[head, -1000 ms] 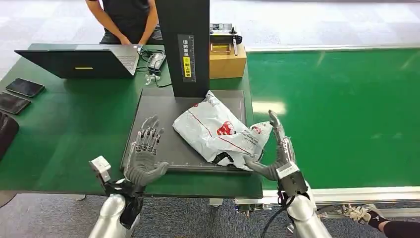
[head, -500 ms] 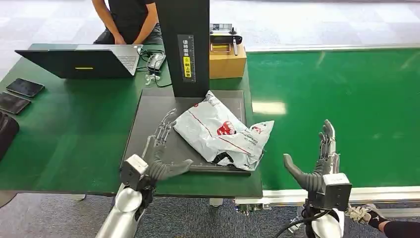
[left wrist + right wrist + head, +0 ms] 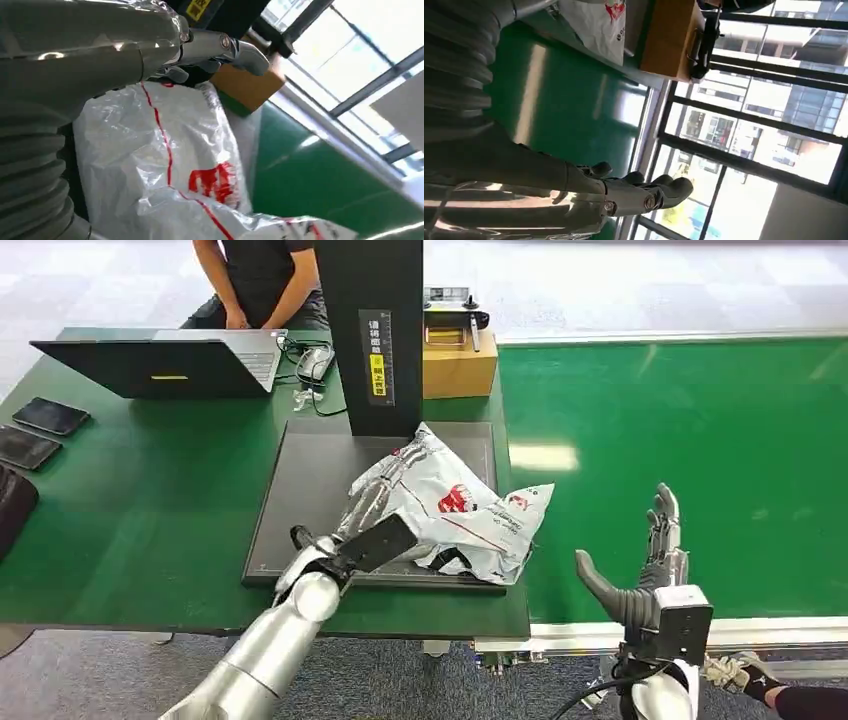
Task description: Moved the parcel from conveyor to table for the left to box.
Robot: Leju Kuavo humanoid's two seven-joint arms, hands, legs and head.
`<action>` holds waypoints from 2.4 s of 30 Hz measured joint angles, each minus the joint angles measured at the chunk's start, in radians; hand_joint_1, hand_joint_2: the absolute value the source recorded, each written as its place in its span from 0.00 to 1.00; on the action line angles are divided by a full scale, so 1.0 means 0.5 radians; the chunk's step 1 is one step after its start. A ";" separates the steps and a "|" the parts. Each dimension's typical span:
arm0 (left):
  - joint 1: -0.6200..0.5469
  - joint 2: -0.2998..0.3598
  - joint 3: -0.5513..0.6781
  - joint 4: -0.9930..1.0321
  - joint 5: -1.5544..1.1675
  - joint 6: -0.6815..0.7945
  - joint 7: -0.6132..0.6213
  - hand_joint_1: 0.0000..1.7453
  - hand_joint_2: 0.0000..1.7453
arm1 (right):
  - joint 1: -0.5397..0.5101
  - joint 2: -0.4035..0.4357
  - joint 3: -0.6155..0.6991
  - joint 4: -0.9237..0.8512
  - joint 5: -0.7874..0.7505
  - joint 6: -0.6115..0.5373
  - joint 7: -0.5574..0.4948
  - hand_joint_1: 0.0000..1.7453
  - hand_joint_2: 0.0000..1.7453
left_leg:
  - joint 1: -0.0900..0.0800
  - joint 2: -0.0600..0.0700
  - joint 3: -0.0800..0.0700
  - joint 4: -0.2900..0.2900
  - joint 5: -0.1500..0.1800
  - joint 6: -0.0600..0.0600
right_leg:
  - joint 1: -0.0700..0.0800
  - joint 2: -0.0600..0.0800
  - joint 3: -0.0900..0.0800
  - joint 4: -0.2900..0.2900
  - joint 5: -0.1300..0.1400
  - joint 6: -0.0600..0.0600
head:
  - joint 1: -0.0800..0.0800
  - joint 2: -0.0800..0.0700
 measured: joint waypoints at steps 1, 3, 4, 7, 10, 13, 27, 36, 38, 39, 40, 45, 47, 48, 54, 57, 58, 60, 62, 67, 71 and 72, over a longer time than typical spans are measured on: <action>-0.043 -0.008 -0.015 0.073 -0.045 -0.042 0.089 0.00 1.00 | -0.002 0.006 -0.003 0.000 0.011 0.001 0.002 0.00 1.00 | 0.000 0.000 0.000 0.000 0.000 0.000 | 0.000 0.000 0.000 0.000 0.000 0.000 | 0.001 0.000; -0.121 -0.028 -0.040 0.215 -0.111 -0.098 0.251 0.00 1.00 | -0.010 0.015 -0.028 0.000 0.032 0.005 0.007 0.00 1.00 | 0.000 0.000 0.000 0.000 0.000 0.000 | 0.000 0.000 0.000 0.000 0.000 0.000 | 0.001 0.000; -0.144 -0.034 -0.053 0.277 -0.142 -0.114 0.301 0.00 1.00 | -0.010 0.021 -0.040 0.000 0.038 0.006 0.009 0.00 1.00 | 0.000 0.000 0.000 0.000 0.000 0.000 | 0.000 0.000 0.000 0.000 0.000 0.000 | 0.000 0.000; -0.207 -0.045 -0.101 0.434 -0.266 -0.114 0.392 0.00 1.00 | -0.008 0.036 -0.074 -0.013 0.059 0.015 0.021 0.00 1.00 | 0.000 0.000 0.000 0.000 0.000 0.000 | 0.000 0.000 0.000 0.000 0.000 0.000 | 0.001 0.000; -0.242 -0.054 -0.124 0.537 -0.305 -0.170 0.442 0.00 1.00 | -0.006 0.050 -0.104 -0.023 0.063 0.026 0.025 0.00 1.00 | 0.000 0.000 0.000 0.000 0.000 0.000 | 0.000 0.000 0.000 0.000 0.000 0.000 | 0.001 0.000; -0.271 -0.055 -0.131 0.612 -0.334 -0.212 0.499 1.00 1.00 | -0.005 0.061 -0.128 -0.029 0.063 0.025 0.027 0.00 1.00 | 0.000 0.000 0.000 0.000 0.000 0.000 | 0.000 0.000 0.000 0.000 0.000 0.000 | 0.001 0.000; -0.267 -0.047 -0.077 0.677 -0.274 0.129 0.213 1.00 1.00 | 0.030 0.071 -0.139 -0.038 0.028 0.015 0.019 0.00 1.00 | 0.000 0.001 0.004 -0.001 0.000 0.000 | 0.000 0.000 0.005 0.000 0.000 0.000 | 0.000 0.000; -0.190 -0.028 0.018 0.661 -0.244 0.451 -0.040 1.00 1.00 | 0.027 0.071 -0.139 -0.037 -0.016 0.013 0.030 0.00 1.00 | 0.000 0.001 0.001 -0.001 0.000 0.000 | 0.000 0.000 0.002 0.000 0.000 0.000 | 0.001 0.000; -0.186 -0.028 0.030 0.659 -0.244 0.457 -0.047 1.00 1.00 | 0.026 0.071 -0.139 -0.037 -0.017 0.013 0.032 0.00 1.00 | 0.000 0.001 0.001 -0.001 0.000 0.000 | 0.000 0.000 0.002 0.000 0.000 0.000 | 0.001 0.000; -0.183 -0.027 0.035 0.658 -0.244 0.483 -0.066 1.00 1.00 | 0.026 0.071 -0.138 -0.037 -0.019 0.013 0.033 0.00 1.00 | 0.000 0.001 0.001 -0.001 0.000 0.000 | 0.000 0.000 0.002 0.000 0.000 0.000 | 0.001 0.000; -0.177 -0.024 0.041 0.655 -0.245 0.537 -0.097 1.00 1.00 | 0.024 0.071 -0.138 -0.037 -0.023 0.015 0.034 0.00 1.00 | 0.000 0.001 0.001 -0.001 0.000 0.000 | 0.000 0.000 0.002 0.000 0.000 0.000 | 0.001 0.000; -0.167 0.045 0.091 0.647 -0.262 0.747 -0.020 1.00 1.00 | 0.001 0.071 -0.133 -0.021 -0.028 0.019 0.039 0.00 1.00 | 0.000 0.002 0.001 -0.001 0.000 0.000 | 0.001 0.002 0.002 0.001 0.000 0.000 | 0.001 0.000; -0.165 0.121 0.146 0.647 -0.246 0.842 0.048 1.00 1.00 | 0.004 0.070 -0.134 -0.021 -0.031 0.012 0.039 0.00 1.00 | 0.001 0.004 0.002 -0.002 0.000 0.000 | 0.001 0.005 0.001 0.001 0.000 -0.001 | 0.001 0.000; -0.163 0.178 0.177 0.647 -0.233 0.890 0.074 1.00 1.00 | 0.007 0.069 -0.134 -0.021 -0.031 0.007 0.039 0.00 1.00 | 0.001 0.004 0.002 -0.002 0.000 -0.001 | 0.002 0.005 0.002 0.001 0.000 -0.001 | 0.001 0.000; -0.095 0.502 0.465 0.628 -0.218 1.096 0.203 1.00 1.00 | 0.053 0.044 -0.140 -0.033 -0.059 0.011 0.031 0.00 1.00 | 0.003 0.009 0.007 -0.005 0.000 -0.005 | 0.003 0.011 0.002 0.004 -0.002 -0.006 | 0.000 0.000; -0.019 0.652 0.664 0.566 -0.314 1.114 0.250 1.00 1.00 | 0.058 0.028 -0.143 -0.033 -0.070 0.016 0.024 0.00 1.00 | 0.003 0.010 0.008 -0.006 0.000 -0.006 | 0.003 0.011 0.001 0.004 -0.004 -0.008 | 0.000 0.000; 0.011 0.688 0.744 0.544 -0.347 1.114 0.256 1.00 1.00 | 0.058 0.024 -0.146 -0.033 -0.077 0.017 0.022 0.00 1.00 | 0.003 0.010 0.007 -0.006 0.000 -0.006 | 0.003 0.010 0.001 0.004 -0.004 -0.008 | 0.000 0.000; 0.083 0.748 0.907 0.502 -0.411 1.108 0.245 1.00 1.00 | 0.064 0.023 -0.150 -0.040 -0.082 0.016 0.021 0.00 1.00 | 0.003 0.011 0.007 -0.006 0.000 -0.006 | 0.003 0.011 -0.001 0.004 -0.004 -0.008 | 0.000 0.000; 0.142 0.786 1.070 0.457 -0.468 1.109 0.234 1.00 1.00 | 0.079 0.023 -0.153 -0.060 -0.082 0.008 0.021 0.00 1.00 | 0.002 0.010 0.005 -0.006 0.000 -0.006 | 0.003 0.010 -0.002 0.004 -0.004 -0.008 | 0.000 0.000; 0.263 0.822 1.393 0.306 -0.526 1.085 0.201 1.00 1.00 | 0.132 0.023 -0.165 -0.109 -0.088 -0.010 0.018 0.00 1.00 | 0.002 0.009 0.003 -0.006 -0.001 -0.007 | 0.003 0.010 -0.002 0.003 -0.005 -0.008 | 0.001 0.000; 0.329 0.821 1.594 0.187 -0.527 1.060 0.181 1.00 1.00 | 0.170 0.023 -0.167 -0.138 -0.091 -0.011 0.011 0.00 1.00 | 0.001 0.009 0.002 -0.005 -0.002 -0.006 | 0.002 0.010 -0.003 0.002 -0.005 -0.007 | 0.001 0.000; 0.341 0.821 1.630 0.163 -0.527 1.058 0.180 1.00 1.00 | 0.176 0.023 -0.167 -0.144 -0.091 -0.011 0.011 0.00 1.00 | 0.001 0.008 0.002 -0.005 -0.002 -0.006 | 0.001 0.009 -0.002 0.002 -0.005 -0.007 | 0.000 0.000</action>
